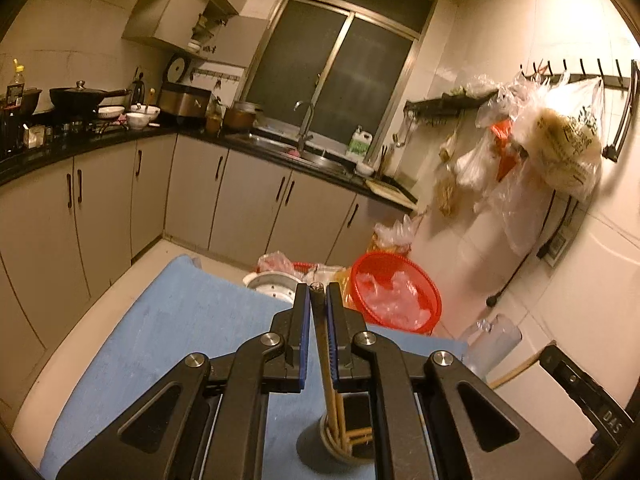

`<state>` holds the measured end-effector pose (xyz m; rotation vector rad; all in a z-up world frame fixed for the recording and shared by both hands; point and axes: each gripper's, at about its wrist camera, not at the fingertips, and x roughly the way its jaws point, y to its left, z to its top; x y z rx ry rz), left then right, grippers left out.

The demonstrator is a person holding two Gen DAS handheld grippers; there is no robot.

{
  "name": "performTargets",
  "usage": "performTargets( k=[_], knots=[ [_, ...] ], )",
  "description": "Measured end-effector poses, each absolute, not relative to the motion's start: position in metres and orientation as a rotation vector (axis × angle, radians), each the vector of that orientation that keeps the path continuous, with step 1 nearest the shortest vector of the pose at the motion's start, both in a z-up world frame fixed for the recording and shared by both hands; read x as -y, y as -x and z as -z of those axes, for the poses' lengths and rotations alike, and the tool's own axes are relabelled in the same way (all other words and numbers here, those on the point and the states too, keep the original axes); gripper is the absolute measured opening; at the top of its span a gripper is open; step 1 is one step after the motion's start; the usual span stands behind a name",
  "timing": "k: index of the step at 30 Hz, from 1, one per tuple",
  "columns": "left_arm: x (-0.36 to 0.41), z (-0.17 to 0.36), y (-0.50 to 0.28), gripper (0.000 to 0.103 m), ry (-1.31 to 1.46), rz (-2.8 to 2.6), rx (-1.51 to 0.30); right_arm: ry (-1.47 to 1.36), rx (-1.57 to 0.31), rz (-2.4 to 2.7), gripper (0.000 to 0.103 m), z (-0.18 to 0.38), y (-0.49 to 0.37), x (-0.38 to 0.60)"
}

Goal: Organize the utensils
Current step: 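Carry the chopstick with the left tool and lower it into the holder cup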

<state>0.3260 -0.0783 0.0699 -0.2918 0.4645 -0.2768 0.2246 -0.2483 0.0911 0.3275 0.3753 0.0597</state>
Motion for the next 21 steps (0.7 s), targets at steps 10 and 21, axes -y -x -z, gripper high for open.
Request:
performTargets(
  k=[10, 21],
  knots=[
    [0.088, -0.068, -0.316, 0.008, 0.228, 0.304, -0.530, -0.312, -0.415, -0.056, 0.007, -0.082, -0.221, 0.245],
    [0.077, -0.069, -0.303, 0.021, 0.229, 0.279, -0.533, -0.351, -0.410, -0.022, 0.040, -0.085, -0.201, 0.261]
  ],
)
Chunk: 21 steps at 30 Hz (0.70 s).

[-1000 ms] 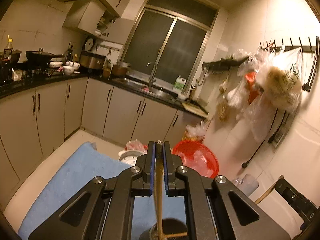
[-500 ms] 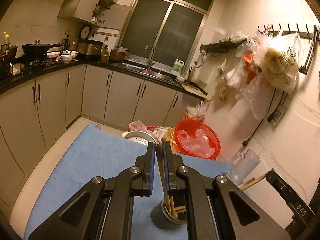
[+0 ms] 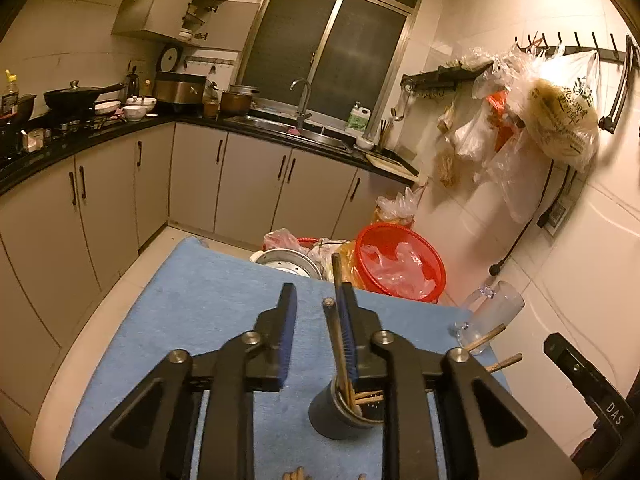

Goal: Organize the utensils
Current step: 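Carry the chopstick with the left tool and lower it into the holder cup, then open the left tool and return it over the remaining chopsticks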

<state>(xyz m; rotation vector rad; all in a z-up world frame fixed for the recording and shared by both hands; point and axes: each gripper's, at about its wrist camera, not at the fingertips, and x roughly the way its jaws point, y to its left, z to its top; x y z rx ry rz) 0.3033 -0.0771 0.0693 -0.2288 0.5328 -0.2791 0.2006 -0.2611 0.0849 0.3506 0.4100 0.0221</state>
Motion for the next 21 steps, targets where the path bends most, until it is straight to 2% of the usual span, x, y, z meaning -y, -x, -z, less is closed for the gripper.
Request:
performTargets(
  k=[2, 3, 4, 5, 6, 7, 10, 13, 21],
  knots=[
    [0.072, -0.072, -0.296, 0.023, 0.227, 0.283, -0.530, -0.352, -0.410, -0.027, 0.040, -0.085, -0.192, 0.262],
    [0.069, -0.073, -0.291, 0.030, 0.223, 0.285, -0.530, -0.350, -0.412, -0.030, 0.040, -0.085, -0.187, 0.261],
    [0.066, -0.073, -0.285, 0.044, 0.220, 0.284, -0.530, -0.347, -0.417, -0.033, 0.041, -0.084, -0.181, 0.262],
    [0.062, -0.072, -0.279, 0.053, 0.215, 0.280, -0.528, -0.346, -0.424, -0.034, 0.041, -0.083, -0.178, 0.262],
    [0.059, -0.071, -0.274, 0.068, 0.208, 0.275, -0.526, -0.350, -0.435, -0.037, 0.043, -0.081, -0.172, 0.264],
    [0.054, -0.066, -0.264, 0.075, 0.186, 0.265, -0.524, -0.359, -0.449, -0.044, 0.047, -0.076, -0.166, 0.265],
    [0.046, -0.044, -0.250, 0.077, 0.106, 0.255, -0.593, -0.367, -0.507, -0.052, 0.053, -0.058, -0.152, 0.268],
    [0.041, -0.011, -0.242, 0.077, 0.063, 0.290, -0.724, -0.388, -0.607, -0.070, 0.053, -0.024, -0.144, 0.269],
    [0.044, 0.050, -0.222, 0.077, 0.031, 0.323, -0.914, -0.432, -0.813, -0.128, 0.053, 0.044, -0.137, 0.264]
  ],
)
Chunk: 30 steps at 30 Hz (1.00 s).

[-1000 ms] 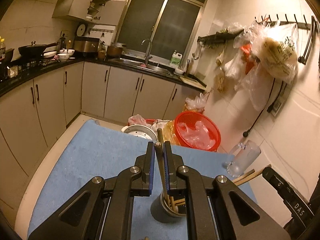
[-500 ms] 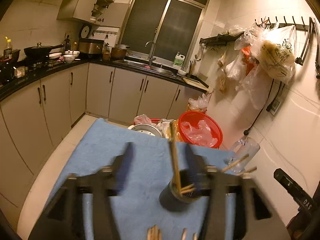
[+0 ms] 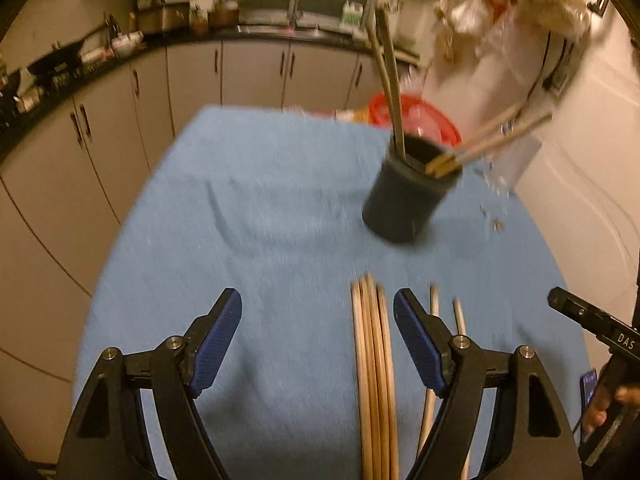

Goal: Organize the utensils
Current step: 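Open the left tool and return it over the remaining chopsticks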

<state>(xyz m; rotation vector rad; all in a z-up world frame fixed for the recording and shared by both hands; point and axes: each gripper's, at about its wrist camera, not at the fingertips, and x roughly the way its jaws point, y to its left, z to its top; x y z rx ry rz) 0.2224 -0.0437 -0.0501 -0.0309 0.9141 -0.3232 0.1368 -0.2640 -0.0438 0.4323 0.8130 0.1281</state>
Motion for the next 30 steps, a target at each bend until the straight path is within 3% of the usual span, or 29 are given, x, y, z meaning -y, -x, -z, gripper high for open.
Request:
performTargets(
  k=[9, 16, 24, 27, 30],
  knots=[
    [0.062, 0.074, -0.239, 0.076, -0.003, 0.318, -1.052, -0.438, -0.899, -0.169, 0.051, 0.060, -0.148, 0.246],
    [0.088, 0.099, -0.258, 0.053, -0.151, 0.274, -1.117, -0.421, -0.911, -0.171, 0.051, 0.061, -0.153, 0.241],
    [0.087, 0.102, -0.258, 0.053, -0.171, 0.312, -1.102, -0.392, -0.930, -0.182, 0.051, 0.065, -0.164, 0.231],
    [0.080, 0.104, -0.255, 0.042, -0.222, 0.294, -1.102, -0.371, -0.950, -0.186, 0.051, 0.068, -0.171, 0.225],
    [0.076, 0.104, -0.252, 0.042, -0.214, 0.309, -1.104, -0.352, -0.996, -0.182, 0.042, 0.075, -0.183, 0.217]
  ],
)
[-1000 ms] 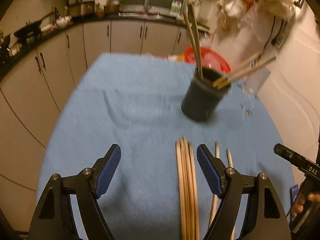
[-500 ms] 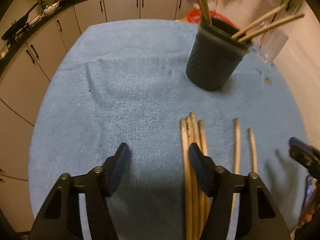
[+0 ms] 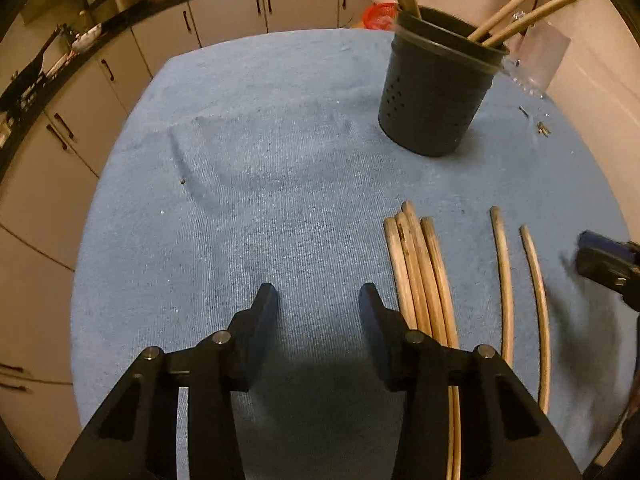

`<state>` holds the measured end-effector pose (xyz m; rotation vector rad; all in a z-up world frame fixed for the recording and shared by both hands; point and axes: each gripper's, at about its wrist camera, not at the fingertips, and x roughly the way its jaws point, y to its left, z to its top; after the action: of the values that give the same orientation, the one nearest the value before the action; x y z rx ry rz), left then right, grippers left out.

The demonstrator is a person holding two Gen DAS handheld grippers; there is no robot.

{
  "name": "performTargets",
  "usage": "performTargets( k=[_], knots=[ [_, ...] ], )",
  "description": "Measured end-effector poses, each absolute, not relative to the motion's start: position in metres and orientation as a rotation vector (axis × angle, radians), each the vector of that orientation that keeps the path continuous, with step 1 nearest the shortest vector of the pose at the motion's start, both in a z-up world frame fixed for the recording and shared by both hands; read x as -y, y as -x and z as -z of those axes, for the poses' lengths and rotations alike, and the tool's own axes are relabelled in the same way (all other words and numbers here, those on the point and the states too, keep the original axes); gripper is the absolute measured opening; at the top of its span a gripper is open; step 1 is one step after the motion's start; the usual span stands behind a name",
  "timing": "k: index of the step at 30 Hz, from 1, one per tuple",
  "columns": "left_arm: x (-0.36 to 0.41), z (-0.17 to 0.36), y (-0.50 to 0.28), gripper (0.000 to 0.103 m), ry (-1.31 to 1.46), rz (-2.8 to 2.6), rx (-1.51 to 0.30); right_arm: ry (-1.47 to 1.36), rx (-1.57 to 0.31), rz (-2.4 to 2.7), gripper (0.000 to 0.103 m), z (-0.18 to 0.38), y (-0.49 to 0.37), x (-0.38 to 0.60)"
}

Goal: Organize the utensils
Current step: 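Open the left tool and return it over the remaining chopsticks, then close the left tool on one wooden chopstick while the right tool closes on another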

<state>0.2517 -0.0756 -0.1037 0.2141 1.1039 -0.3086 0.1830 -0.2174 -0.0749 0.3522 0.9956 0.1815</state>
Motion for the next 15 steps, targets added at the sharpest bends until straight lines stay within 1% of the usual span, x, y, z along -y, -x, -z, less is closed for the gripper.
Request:
performTargets(
  k=[1, 5, 6, 9, 10, 11, 12, 15],
  knots=[
    [0.074, 0.103, -0.251, 0.042, -0.202, 0.311, -1.101, -0.348, -1.011, -0.183, 0.037, 0.077, -0.187, 0.215],
    [0.068, 0.094, -0.251, 0.042, -0.098, 0.352, -1.086, -0.283, -1.085, -0.170, 0.025, 0.088, -0.202, 0.200],
    [0.067, 0.091, -0.250, 0.042, -0.074, 0.358, -1.077, -0.255, -1.100, -0.162, 0.020, 0.092, -0.204, 0.196],
    [0.070, 0.082, -0.252, 0.042, -0.036, 0.384, -1.078, -0.209, -1.090, -0.157, 0.017, 0.091, -0.205, 0.193],
    [0.070, 0.082, -0.253, 0.042, -0.036, 0.389, -1.087, -0.189, -1.086, -0.143, 0.006, 0.089, -0.204, 0.193],
    [0.072, 0.082, -0.254, 0.042, -0.040, 0.390, -1.093, -0.158, -1.090, -0.119, 0.003, 0.088, -0.203, 0.193],
    [0.074, 0.083, -0.255, 0.042, -0.048, 0.387, -1.100, -0.123, -1.105, -0.087, 0.002, 0.090, -0.202, 0.195],
    [0.082, 0.090, -0.257, 0.042, -0.053, 0.378, -1.132, -0.162, -1.105, -0.094, 0.002, 0.091, -0.198, 0.208]
  ],
)
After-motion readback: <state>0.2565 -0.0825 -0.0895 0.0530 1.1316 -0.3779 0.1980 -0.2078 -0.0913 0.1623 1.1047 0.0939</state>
